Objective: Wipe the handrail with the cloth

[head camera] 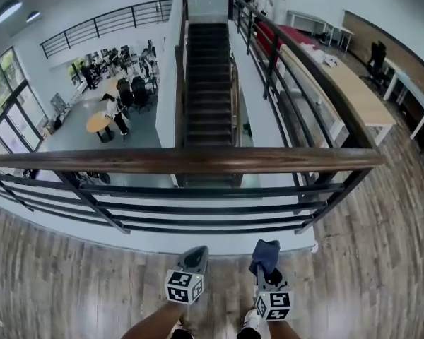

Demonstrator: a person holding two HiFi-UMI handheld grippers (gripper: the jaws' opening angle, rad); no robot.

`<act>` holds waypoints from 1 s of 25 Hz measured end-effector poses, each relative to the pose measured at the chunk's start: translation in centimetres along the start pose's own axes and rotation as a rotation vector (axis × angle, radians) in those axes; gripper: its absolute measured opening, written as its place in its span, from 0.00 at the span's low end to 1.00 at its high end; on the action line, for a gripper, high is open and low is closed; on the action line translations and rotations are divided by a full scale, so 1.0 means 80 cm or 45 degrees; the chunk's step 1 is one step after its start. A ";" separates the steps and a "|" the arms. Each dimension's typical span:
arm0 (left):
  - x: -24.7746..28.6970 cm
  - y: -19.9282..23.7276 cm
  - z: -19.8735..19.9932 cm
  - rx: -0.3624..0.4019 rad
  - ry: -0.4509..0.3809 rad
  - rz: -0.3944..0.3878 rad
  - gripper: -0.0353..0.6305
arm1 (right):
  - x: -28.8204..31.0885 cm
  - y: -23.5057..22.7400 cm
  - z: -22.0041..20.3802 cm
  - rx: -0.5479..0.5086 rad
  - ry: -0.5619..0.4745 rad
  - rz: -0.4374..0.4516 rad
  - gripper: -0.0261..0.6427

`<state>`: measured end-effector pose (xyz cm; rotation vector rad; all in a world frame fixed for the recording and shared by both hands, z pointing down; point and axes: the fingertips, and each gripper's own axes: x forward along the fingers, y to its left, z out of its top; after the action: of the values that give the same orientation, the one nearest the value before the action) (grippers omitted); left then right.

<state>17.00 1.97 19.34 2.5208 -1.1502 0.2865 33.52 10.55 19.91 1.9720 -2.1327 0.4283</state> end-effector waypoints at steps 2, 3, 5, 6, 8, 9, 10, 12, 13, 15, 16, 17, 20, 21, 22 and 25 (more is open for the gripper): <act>-0.049 -0.002 0.038 -0.033 -0.049 0.024 0.06 | -0.032 0.036 0.031 0.015 -0.012 0.004 0.17; -0.073 -0.005 0.055 -0.046 -0.072 0.038 0.06 | -0.049 0.051 0.043 0.027 -0.017 0.005 0.17; -0.115 -0.016 0.083 -0.059 -0.113 0.058 0.06 | -0.080 0.076 0.066 0.038 -0.031 0.011 0.17; -0.135 -0.024 0.094 -0.056 -0.125 0.059 0.06 | -0.095 0.089 0.078 0.035 -0.042 0.019 0.17; -0.172 -0.044 0.109 -0.039 -0.136 0.038 0.06 | -0.129 0.116 0.101 0.022 -0.074 0.041 0.17; -0.188 -0.054 0.116 -0.028 -0.145 0.024 0.06 | -0.143 0.127 0.111 0.008 -0.099 0.053 0.17; -0.203 -0.063 0.125 -0.018 -0.165 0.015 0.06 | -0.155 0.135 0.122 -0.011 -0.125 0.065 0.17; -0.228 -0.078 0.139 -0.008 -0.215 0.020 0.06 | -0.174 0.141 0.137 -0.039 -0.177 0.084 0.17; -0.239 -0.083 0.144 -0.009 -0.238 0.032 0.06 | -0.182 0.141 0.142 -0.046 -0.202 0.086 0.17; -0.255 -0.089 0.154 -0.009 -0.282 0.060 0.06 | -0.192 0.136 0.152 -0.055 -0.249 0.076 0.17; -0.259 -0.091 0.161 0.000 -0.304 0.073 0.06 | -0.195 0.132 0.158 -0.059 -0.265 0.068 0.17; -0.262 -0.094 0.167 0.012 -0.323 0.085 0.06 | -0.197 0.129 0.164 -0.064 -0.277 0.062 0.17; -0.269 -0.097 0.177 0.052 -0.369 0.128 0.06 | -0.202 0.126 0.173 -0.109 -0.300 0.067 0.17; -0.273 -0.095 0.179 0.062 -0.381 0.144 0.06 | -0.204 0.129 0.175 -0.126 -0.305 0.072 0.17; -0.278 -0.093 0.181 0.075 -0.392 0.157 0.06 | -0.207 0.133 0.177 -0.140 -0.311 0.076 0.17; -0.291 -0.087 0.189 0.119 -0.417 0.175 0.06 | -0.213 0.146 0.186 -0.177 -0.336 0.071 0.17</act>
<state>7.69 16.21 -3.69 2.6421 -1.4672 -0.0443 24.08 22.11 -0.75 1.9883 -2.3056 0.0257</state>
